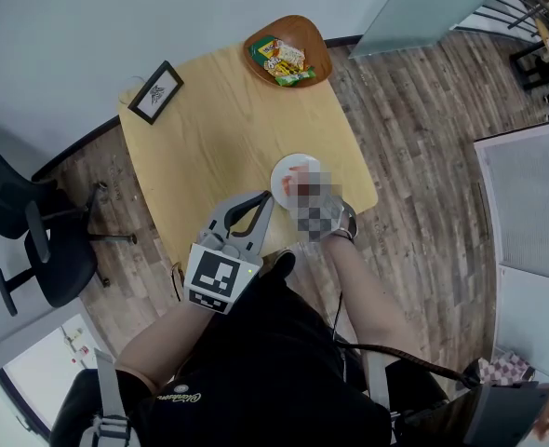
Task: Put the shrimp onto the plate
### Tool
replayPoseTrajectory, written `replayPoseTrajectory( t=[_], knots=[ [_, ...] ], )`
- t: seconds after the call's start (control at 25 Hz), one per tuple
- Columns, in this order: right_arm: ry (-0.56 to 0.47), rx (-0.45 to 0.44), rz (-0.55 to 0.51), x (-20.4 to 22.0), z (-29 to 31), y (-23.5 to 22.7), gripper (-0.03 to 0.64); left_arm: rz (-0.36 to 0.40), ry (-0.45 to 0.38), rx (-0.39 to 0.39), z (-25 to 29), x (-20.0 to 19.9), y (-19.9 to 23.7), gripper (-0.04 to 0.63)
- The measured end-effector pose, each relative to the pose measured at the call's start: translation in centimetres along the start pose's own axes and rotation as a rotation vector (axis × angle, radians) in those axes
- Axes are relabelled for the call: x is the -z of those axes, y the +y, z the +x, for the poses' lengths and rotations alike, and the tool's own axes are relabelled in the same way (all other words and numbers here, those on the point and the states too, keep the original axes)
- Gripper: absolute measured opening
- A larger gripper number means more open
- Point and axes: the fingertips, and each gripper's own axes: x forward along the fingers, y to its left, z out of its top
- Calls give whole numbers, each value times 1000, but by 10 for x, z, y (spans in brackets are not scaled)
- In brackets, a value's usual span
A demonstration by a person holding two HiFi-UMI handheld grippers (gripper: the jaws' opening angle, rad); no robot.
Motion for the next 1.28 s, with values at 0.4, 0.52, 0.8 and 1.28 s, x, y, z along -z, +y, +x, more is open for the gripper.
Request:
replayPoseTrajectory(
  t=[0.4,0.52,0.8,1.28],
  knots=[
    [-23,0,20,-4,-4,0,80,-1,-7,1,-3,-1,0,2],
    [-33,4,29,-7,-7,0,87,2,-9,3,-4,-2,0,2],
    [-76,9,65,-13,-17,-1,87,2,-14,9,-3,-3,-3,2],
    [-290,49,226,-42,-71,-13,72,18,-22,28,3,-10,-13,2]
  ],
)
